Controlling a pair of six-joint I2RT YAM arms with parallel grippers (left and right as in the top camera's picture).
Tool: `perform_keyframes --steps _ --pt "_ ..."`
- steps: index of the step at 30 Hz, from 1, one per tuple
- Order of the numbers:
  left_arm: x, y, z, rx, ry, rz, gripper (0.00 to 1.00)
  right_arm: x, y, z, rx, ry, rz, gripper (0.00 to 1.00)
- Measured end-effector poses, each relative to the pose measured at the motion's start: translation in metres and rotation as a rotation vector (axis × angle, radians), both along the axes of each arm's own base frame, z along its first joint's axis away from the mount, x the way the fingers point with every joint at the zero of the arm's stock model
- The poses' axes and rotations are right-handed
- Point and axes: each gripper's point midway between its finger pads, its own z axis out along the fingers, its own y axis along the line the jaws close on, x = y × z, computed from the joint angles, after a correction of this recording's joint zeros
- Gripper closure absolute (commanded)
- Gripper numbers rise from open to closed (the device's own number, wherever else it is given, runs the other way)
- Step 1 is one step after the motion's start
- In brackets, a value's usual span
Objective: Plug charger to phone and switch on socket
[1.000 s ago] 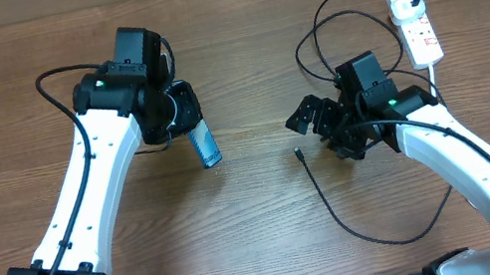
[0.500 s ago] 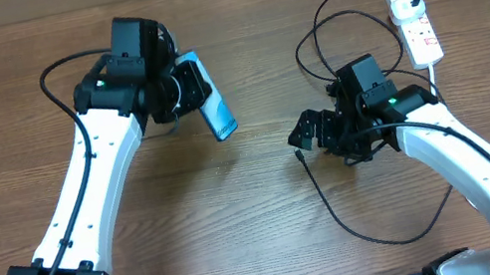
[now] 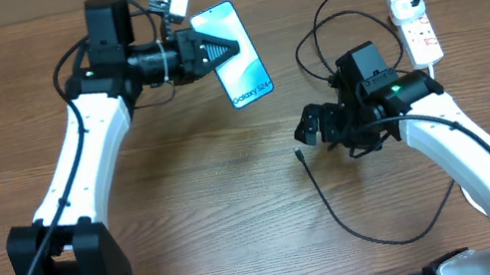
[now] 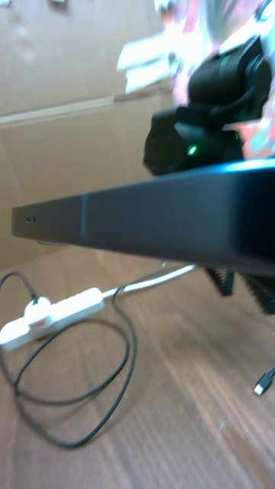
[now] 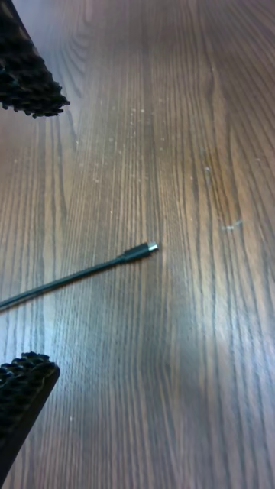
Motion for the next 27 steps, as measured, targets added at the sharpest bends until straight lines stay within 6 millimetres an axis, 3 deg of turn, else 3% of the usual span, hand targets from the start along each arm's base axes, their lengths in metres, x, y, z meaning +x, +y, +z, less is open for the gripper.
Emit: perform_keyframes --steps 10,20,27 --pt "0.010 0.001 -0.042 -0.082 0.230 -0.041 0.96 -0.002 -0.006 -0.003 -0.035 0.008 -0.005 0.00" --pt "0.017 0.002 -0.049 -0.058 0.239 -0.004 0.96 -0.006 -0.007 -0.004 -0.041 0.022 -0.005 0.00" --pt "0.025 -0.003 -0.063 0.016 0.227 0.059 0.96 -0.019 -0.012 -0.007 -0.060 0.079 -0.004 0.00"
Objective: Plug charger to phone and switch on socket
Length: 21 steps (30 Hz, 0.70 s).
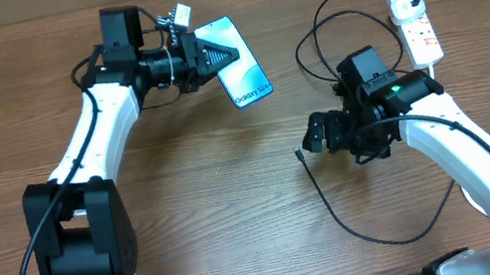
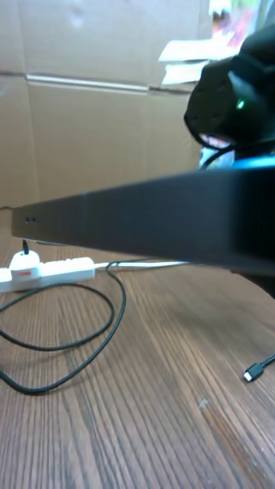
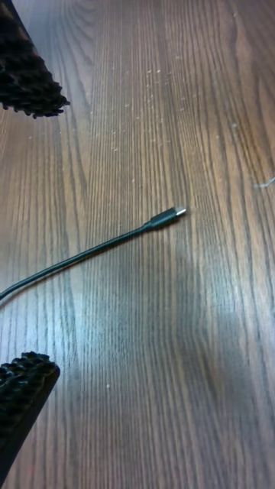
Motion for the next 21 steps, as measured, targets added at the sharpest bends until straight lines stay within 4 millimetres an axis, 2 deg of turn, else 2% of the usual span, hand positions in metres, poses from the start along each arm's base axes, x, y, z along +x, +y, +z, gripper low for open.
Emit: perform_keyframes --steps 5,9,17,21 --pt "-0.004 -0.016 -0.006 0.037 -0.008 -0.009 0.96 0.005 0.002 0.001 0.006 -0.021 0.000 0.00" --pt "-0.006 -0.017 -0.013 0.070 0.009 0.001 0.96 0.008 0.003 0.002 0.011 -0.036 0.000 0.00" --pt "0.001 0.026 -0.063 0.321 0.148 0.182 0.96 0.010 0.000 0.001 -0.004 -0.042 -0.003 0.04" --pt "-0.005 0.037 -0.077 0.406 0.198 0.217 0.96 0.012 -0.006 0.000 -0.039 -0.053 -0.012 0.02"
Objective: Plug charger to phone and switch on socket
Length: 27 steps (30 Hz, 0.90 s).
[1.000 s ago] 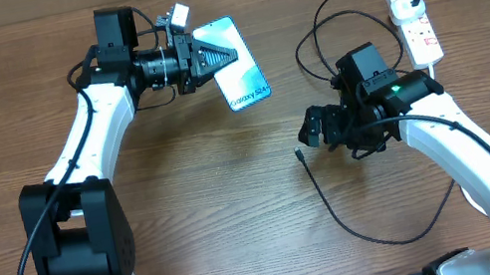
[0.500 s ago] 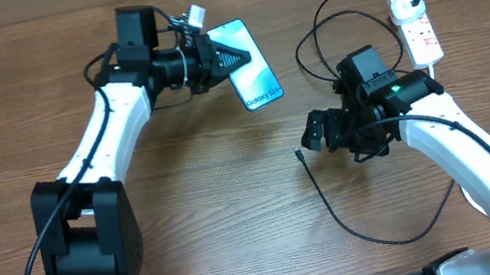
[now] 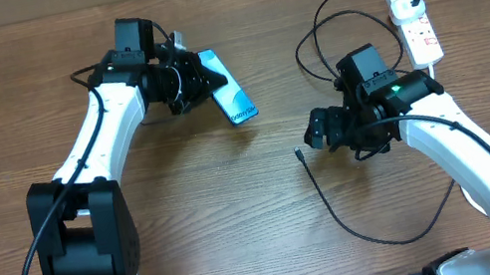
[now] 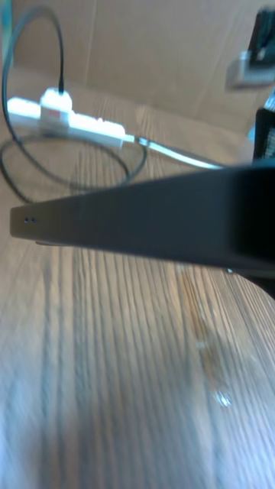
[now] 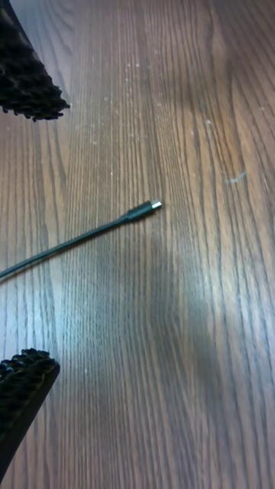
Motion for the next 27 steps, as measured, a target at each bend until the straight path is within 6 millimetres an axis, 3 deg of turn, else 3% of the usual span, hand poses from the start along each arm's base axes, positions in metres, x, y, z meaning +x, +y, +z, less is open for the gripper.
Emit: perform_keyframes --steps 12,21,27 --pt "-0.007 0.017 -0.020 0.160 -0.010 -0.026 0.96 0.000 -0.003 -0.001 -0.032 -0.006 0.002 0.19" --pt "-0.006 0.021 -0.022 0.195 -0.041 -0.047 0.96 -0.020 0.029 -0.004 -0.040 0.011 0.123 0.17" --pt "-0.006 0.021 -0.022 0.199 -0.047 -0.054 0.96 -0.041 0.026 -0.021 -0.103 0.164 0.146 0.14"
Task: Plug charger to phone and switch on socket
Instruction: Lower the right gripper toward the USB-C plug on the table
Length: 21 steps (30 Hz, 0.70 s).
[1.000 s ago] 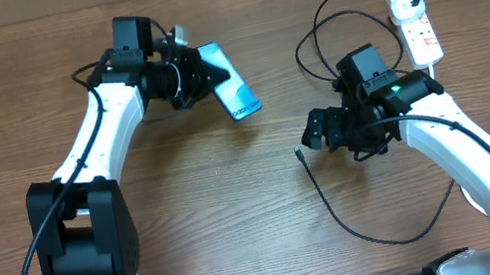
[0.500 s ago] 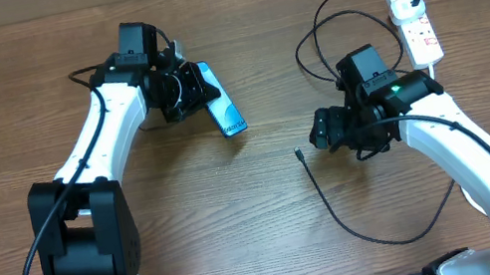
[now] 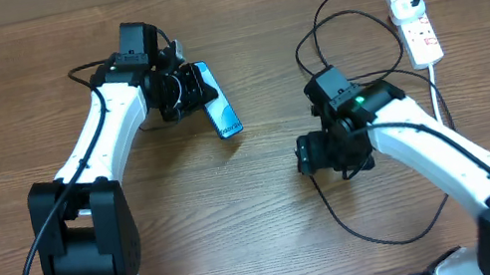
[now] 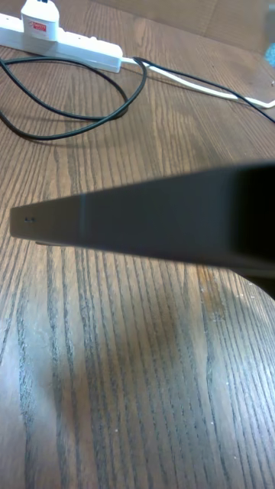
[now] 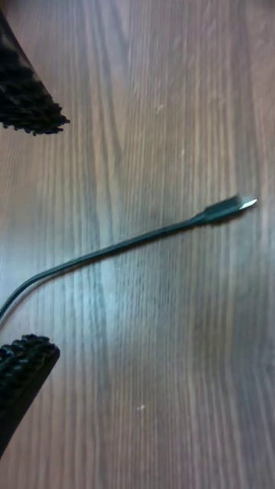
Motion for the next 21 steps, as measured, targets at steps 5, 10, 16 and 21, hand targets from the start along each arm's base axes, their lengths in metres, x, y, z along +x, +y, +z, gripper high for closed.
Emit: perform_keyframes --steps 5,10,16,21 --pt "0.000 0.000 0.000 0.002 0.000 0.001 0.96 0.010 0.004 0.010 -0.025 0.041 0.002 0.20" --pt "0.000 0.000 0.000 0.002 0.000 0.001 0.96 0.029 0.014 0.021 -0.028 0.009 0.037 0.20" --pt "0.000 0.000 0.000 0.002 0.000 0.001 0.96 0.011 0.007 -0.019 -0.192 0.142 0.117 0.16" --pt "0.000 0.000 0.000 0.002 0.000 0.001 0.96 0.011 0.002 -0.036 -0.244 0.168 0.132 0.16"
